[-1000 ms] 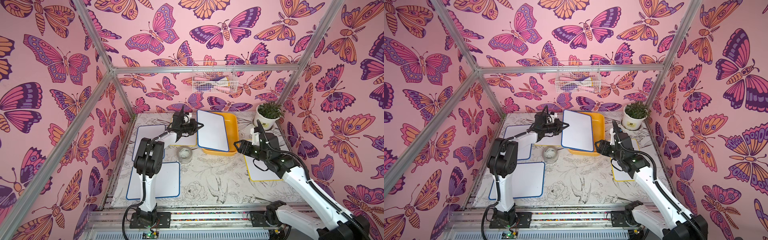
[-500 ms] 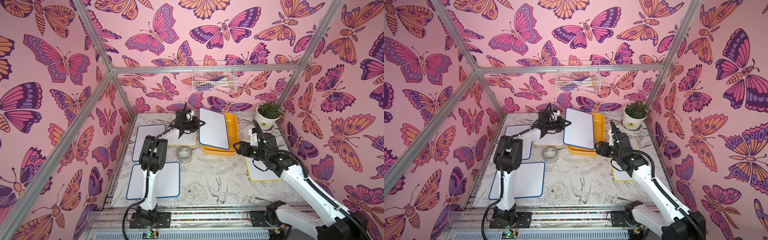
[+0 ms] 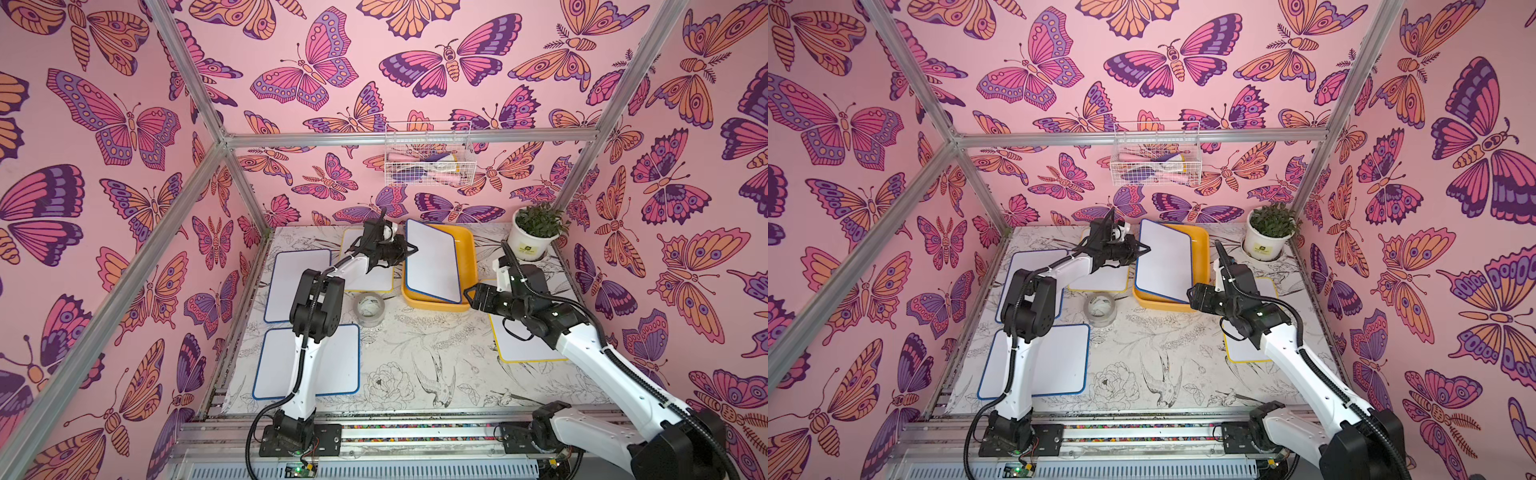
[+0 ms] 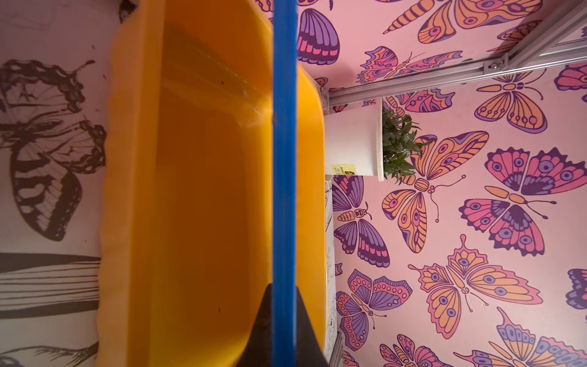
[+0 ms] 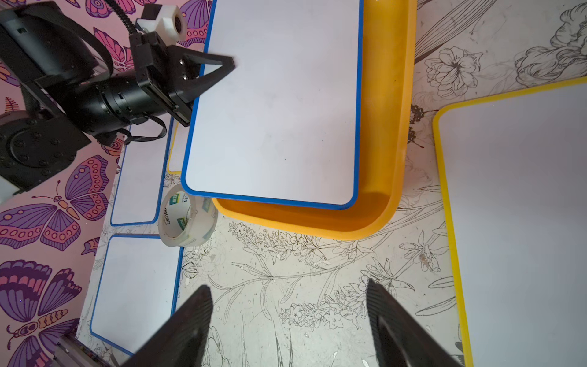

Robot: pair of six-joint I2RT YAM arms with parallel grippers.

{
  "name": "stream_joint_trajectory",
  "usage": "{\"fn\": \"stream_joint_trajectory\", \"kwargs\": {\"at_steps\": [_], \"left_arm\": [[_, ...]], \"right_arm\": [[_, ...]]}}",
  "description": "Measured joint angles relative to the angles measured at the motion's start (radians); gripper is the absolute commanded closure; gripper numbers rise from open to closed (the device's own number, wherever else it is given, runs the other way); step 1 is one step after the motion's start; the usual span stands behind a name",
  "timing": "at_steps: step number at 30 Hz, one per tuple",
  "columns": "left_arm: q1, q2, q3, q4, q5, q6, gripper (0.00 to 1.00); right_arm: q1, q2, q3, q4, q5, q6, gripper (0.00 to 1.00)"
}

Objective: Put the whiteboard into the storage box
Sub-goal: Place the whiteboard in the storage box.

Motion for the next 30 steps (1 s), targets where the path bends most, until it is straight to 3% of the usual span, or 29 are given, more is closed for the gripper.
{"fn": "stream_joint_trajectory", "kwargs": {"at_steps": [12, 18, 23, 30], "left_arm": [[-0.041, 0.051, 0.095, -0.110, -0.019, 0.049, 0.95], [-0.067, 0.096, 0.179, -0.162, -0.023, 0.062, 0.80], [-0.074, 0.109, 0.238, -0.206, -0.027, 0.076, 0.59], [-0.076, 0.111, 0.272, -0.306, -0.058, 0.114, 0.46]], "right_arm": [[-0.018, 0.048, 0.016, 0.008, 0.000, -0.012, 0.19], [-0.030, 0.061, 0.016, 0.008, -0.001, -0.013, 0.18], [-0.044, 0.061, 0.016, 0.008, 0.000, -0.019, 0.17], [-0.055, 0.060, 0.002, 0.016, -0.008, -0.023, 0.16]]}}
